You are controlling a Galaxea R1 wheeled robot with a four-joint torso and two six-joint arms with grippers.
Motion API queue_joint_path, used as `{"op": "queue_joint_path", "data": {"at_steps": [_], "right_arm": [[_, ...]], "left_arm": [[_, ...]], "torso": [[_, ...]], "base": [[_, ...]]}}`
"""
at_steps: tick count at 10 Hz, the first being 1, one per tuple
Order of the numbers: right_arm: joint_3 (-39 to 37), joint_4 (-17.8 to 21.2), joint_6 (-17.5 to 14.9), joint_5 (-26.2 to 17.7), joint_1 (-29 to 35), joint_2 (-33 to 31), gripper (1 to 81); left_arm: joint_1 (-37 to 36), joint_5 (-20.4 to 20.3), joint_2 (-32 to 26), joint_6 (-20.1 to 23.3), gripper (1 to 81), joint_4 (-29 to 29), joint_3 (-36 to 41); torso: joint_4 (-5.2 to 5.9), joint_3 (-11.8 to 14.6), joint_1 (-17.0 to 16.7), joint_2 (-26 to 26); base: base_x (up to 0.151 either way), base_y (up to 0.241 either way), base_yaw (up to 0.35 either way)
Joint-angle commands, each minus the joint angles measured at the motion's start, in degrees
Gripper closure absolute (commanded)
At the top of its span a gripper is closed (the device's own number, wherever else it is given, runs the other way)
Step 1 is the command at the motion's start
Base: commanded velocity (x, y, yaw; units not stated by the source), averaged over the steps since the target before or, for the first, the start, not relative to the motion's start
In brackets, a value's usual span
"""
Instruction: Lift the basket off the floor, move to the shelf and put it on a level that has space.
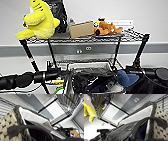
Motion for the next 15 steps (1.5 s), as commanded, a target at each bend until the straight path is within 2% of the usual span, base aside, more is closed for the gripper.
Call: {"op": "queue_joint_path", "data": {"at_steps": [1,4,7,9,11,15], "right_arm": [[-2.0,3.3,1.5,-0.2,10.9,1.9,81.1],[-4.8,3.3,1.7,-1.0,13.1,4.0,81.1],[-10.8,3.0,1.7,-3.9,14.9,6.9,81.1],[-13.4,2.4,1.6,-4.3,15.5,8.6,81.1],[-16.6,2.4,1.6,-5.3,16.4,10.3,81.1],[-23.5,0.9,1.6,-7.3,18.0,14.0,81.1]], "left_arm": [[-10.8,0.2,2.1,0.1,81.1,-0.3,-1.7],[-13.9,2.4,3.0,0.0,81.1,-1.7,-4.9],[-15.8,5.2,5.6,0.0,81.1,-1.4,-10.2],[-16.7,5.6,7.5,0.1,81.1,-1.4,-13.1],[-17.7,7.8,9.6,0.1,81.1,-1.3,-15.7],[-19.7,8.2,12.8,0.1,81.1,-0.7,-23.0]], "torso": [[0.0,0.0,0.0,0.0],[0.0,0.0,0.0,0.0],[0.0,0.0,0.0,0.0],[0.0,0.0,0.0,0.0],[0.0,0.0,0.0,0.0],[0.0,-0.1,0.0,0.1]], "base": [[0.0,0.0,0.0],[0.0,0.0,0.0],[0.0,0.0,0.0],[0.0,0.0,0.0],[0.0,0.0,0.0],[0.0,0.0,0.0]]}}
